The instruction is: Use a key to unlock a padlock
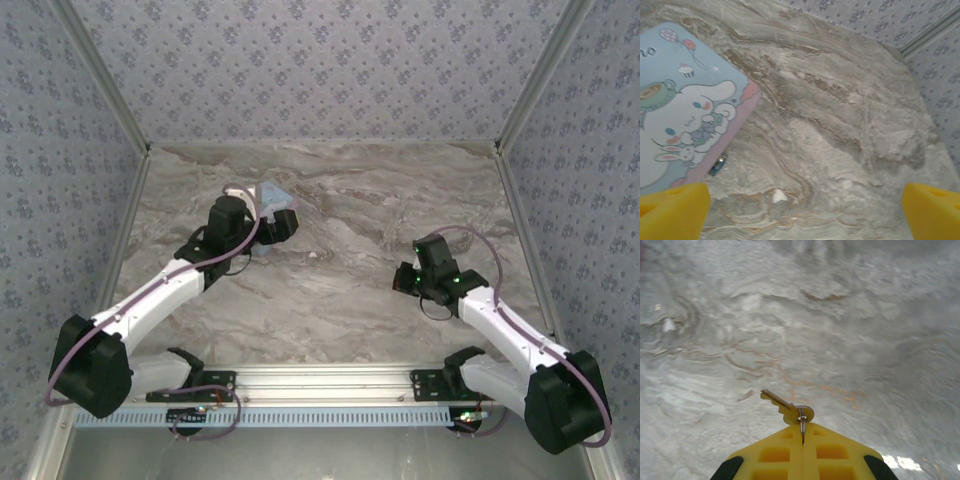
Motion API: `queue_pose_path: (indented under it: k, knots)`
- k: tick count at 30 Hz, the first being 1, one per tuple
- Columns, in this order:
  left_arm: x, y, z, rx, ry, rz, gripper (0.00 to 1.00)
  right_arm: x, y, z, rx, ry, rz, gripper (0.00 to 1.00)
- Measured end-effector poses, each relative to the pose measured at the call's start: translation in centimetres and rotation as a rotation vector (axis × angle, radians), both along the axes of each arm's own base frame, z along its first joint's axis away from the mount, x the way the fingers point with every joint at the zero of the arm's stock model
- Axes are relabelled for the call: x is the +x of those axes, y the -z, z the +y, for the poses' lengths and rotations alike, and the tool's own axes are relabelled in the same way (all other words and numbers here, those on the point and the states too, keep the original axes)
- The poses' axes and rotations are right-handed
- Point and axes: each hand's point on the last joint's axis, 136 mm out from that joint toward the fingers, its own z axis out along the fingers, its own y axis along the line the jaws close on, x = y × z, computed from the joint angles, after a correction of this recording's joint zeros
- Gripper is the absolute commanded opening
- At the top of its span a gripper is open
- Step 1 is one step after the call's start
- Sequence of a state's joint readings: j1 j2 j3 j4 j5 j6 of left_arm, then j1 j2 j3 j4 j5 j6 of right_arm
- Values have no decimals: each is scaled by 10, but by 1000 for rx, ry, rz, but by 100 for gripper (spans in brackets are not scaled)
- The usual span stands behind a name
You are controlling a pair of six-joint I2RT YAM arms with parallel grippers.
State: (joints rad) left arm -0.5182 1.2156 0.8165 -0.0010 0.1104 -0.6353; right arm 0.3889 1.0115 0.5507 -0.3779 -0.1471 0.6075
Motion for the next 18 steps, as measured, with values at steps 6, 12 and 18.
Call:
queue_pose_path:
  k: [6, 12, 18]
  knots:
    - [3, -17, -16, -196, -13, 120, 88, 12, -29, 26, 92, -144, -132, 0]
    - [9, -8, -36, -400, -21, 309, 78, 24, -71, 59, 199, -305, -321, 0]
    - [6, -9, -60, -518, 40, 394, 70, 27, -105, 91, 249, -461, -470, 0]
